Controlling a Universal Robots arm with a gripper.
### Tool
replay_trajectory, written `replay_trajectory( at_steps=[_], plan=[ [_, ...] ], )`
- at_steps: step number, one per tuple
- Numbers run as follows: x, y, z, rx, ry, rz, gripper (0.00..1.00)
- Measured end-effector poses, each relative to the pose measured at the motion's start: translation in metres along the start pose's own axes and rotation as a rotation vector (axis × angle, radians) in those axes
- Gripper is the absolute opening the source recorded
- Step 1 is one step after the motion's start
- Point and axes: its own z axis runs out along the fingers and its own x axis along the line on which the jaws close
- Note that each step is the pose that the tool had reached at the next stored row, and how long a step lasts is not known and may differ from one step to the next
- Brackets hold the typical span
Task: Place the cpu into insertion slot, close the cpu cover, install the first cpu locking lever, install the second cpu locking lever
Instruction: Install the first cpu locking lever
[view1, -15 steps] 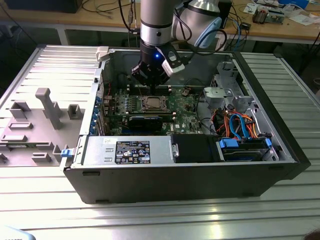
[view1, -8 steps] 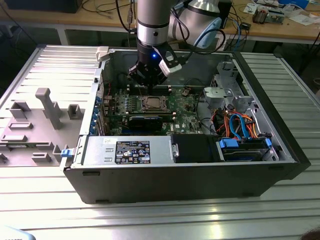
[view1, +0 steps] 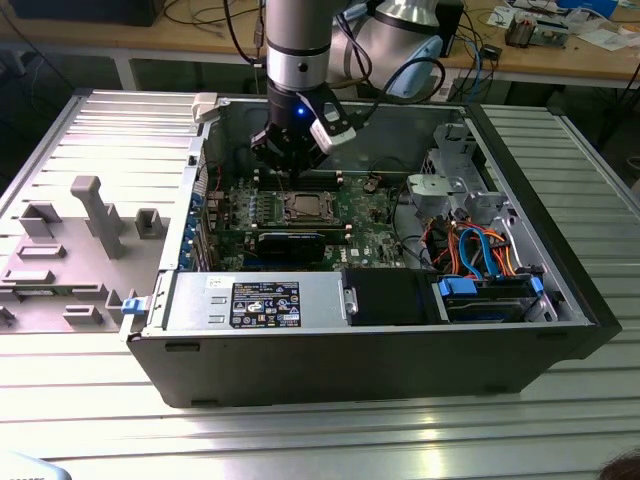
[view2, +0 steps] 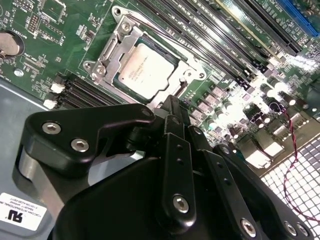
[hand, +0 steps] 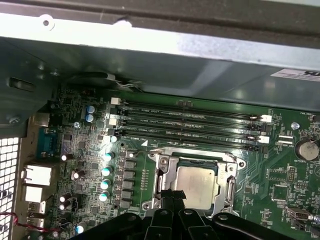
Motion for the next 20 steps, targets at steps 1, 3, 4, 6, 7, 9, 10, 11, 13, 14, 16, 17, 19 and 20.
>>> replay_trajectory(
  at_steps=[1,3,4,6,7,9,10,11,13,14,16,17,19,20],
  plan=[
    [0.0009,0.0001,0.0,0.0,-0.0001,0.0,0.11],
    [0.0019,0.0002,0.0,0.0,-0.0001,0.0,0.11],
    [0.0026,0.0003,0.0,-0.0001,-0.0001,0.0,0.11],
    [0.0043,0.0005,0.0,0.0,0.0,0.0,0.11],
    [0.0049,0.0006,0.0,-0.0001,0.0,0.0,0.11],
    [0.0059,0.0007,0.0001,0.0,-0.0001,0.0,0.11],
    [0.0064,0.0008,0.0001,0.0,-0.0001,0.0,0.11],
    [0.007,0.0008,0.0,0.0,0.0,0.0,0.11],
    [0.0078,0.001,0.0001,0.0,-0.0001,0.0,0.11],
    [0.0083,0.001,0.0,0.0,0.0,0.0,0.11],
    [0.0091,0.0011,0.0001,0.0,-0.0001,0.0,0.11],
    [0.0099,0.0012,0.0001,0.0,-0.0001,0.0,0.11],
    [0.0108,0.0014,0.0001,0.0,-0.0001,0.0,0.11],
    [0.0112,0.0014,0.0001,0.0,0.0,0.0,0.11]
  ],
)
